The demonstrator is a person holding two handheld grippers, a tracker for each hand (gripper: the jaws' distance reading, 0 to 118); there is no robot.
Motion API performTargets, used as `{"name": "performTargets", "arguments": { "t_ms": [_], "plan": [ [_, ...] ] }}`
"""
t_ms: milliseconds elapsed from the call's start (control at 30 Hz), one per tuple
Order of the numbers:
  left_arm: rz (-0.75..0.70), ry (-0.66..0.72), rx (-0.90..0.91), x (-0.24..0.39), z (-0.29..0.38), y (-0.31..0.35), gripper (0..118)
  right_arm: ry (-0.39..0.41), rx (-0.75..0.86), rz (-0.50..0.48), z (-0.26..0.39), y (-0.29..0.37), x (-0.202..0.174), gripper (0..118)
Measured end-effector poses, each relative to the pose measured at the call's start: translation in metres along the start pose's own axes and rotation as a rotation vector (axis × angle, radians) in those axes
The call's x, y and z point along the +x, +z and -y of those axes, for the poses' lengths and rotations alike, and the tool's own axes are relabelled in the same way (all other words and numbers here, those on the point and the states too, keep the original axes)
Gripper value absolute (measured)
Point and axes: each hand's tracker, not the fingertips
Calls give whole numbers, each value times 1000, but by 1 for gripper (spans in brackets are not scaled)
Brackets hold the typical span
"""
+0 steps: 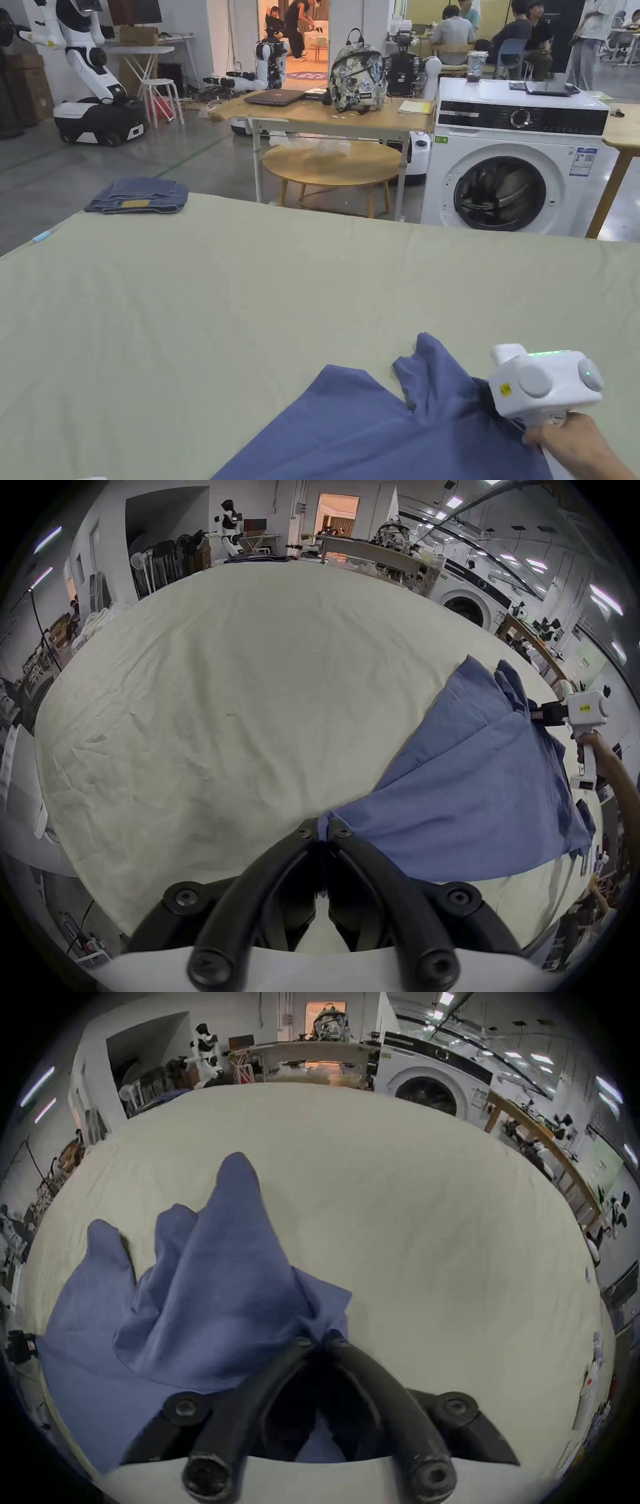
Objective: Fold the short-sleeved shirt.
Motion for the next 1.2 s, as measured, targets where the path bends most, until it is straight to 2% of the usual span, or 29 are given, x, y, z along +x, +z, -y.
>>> {"name": "performTargets", "arguments": {
  "t_ms": [133, 233, 367, 533, 633, 767, 933, 1200],
  "plan": [
    [5, -3, 10, -3, -4, 1, 0, -39, 17, 24, 3, 13, 1, 1],
    [15, 4, 29, -6, -6, 3, 0, -61, 121, 43, 1, 37, 8, 1],
    [52, -35, 69, -4, -11, 14, 0, -57, 234, 79, 4, 89, 9, 1],
    [85, -51, 139, 0, -27, 33, 0, -82, 357, 174, 7, 155, 12, 1],
    [104, -107, 213, 15, -53, 54, 0, -100, 433, 196, 5, 198, 20, 1],
    [123, -171, 305, 37, -104, 89, 0, -98, 523, 274, -2, 256, 30, 1],
    [131, -218, 426, 65, -184, 136, 0, -187, 650, 317, -16, 324, 50, 1],
    [133, -247, 584, 116, -285, 211, 0, -242, 787, 390, -46, 400, 62, 1]
  ]
}}
